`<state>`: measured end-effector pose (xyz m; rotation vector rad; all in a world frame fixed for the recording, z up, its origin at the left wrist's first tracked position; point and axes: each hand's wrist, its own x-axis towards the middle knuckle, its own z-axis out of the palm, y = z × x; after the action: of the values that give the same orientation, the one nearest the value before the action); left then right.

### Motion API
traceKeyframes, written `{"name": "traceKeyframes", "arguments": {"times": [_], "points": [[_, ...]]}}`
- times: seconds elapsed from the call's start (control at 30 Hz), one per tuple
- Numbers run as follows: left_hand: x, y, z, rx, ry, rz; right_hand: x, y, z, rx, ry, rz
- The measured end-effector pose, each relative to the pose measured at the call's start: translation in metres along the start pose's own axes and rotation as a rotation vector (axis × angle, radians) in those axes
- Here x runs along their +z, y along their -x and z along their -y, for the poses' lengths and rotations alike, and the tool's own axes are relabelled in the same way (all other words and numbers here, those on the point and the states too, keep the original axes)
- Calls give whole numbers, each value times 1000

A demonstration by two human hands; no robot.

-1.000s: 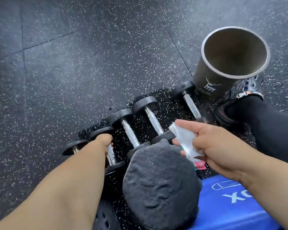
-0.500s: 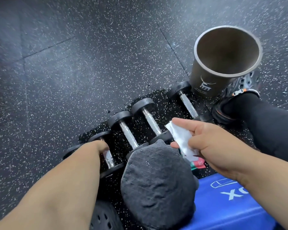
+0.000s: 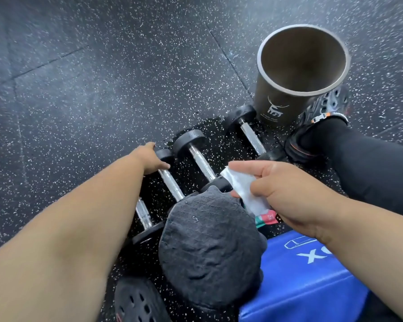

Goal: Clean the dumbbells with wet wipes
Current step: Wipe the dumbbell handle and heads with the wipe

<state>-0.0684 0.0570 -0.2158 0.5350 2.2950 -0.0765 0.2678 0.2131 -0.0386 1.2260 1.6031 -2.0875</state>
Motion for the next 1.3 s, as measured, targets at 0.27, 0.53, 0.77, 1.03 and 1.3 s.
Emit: {"name": "traceKeyframes", "arguments": {"times": [0.27,0.53,0.77,1.03,1.3], "points": [[4,-33,4,18,-103,67,-5,-13,-5,-2,60,-29],[-6,-31,2,50,-126,118,-8,-14,1,17,19,-3],[-17,15,-6,92,-227,-3,-7,8,16,-59,2,20],[-75,111,-36,229,-446,-427,-7,45,32,-148,31,56],[-148,280,-64,256,-372,-791,-7,69,46,-334,85,-55]]}}
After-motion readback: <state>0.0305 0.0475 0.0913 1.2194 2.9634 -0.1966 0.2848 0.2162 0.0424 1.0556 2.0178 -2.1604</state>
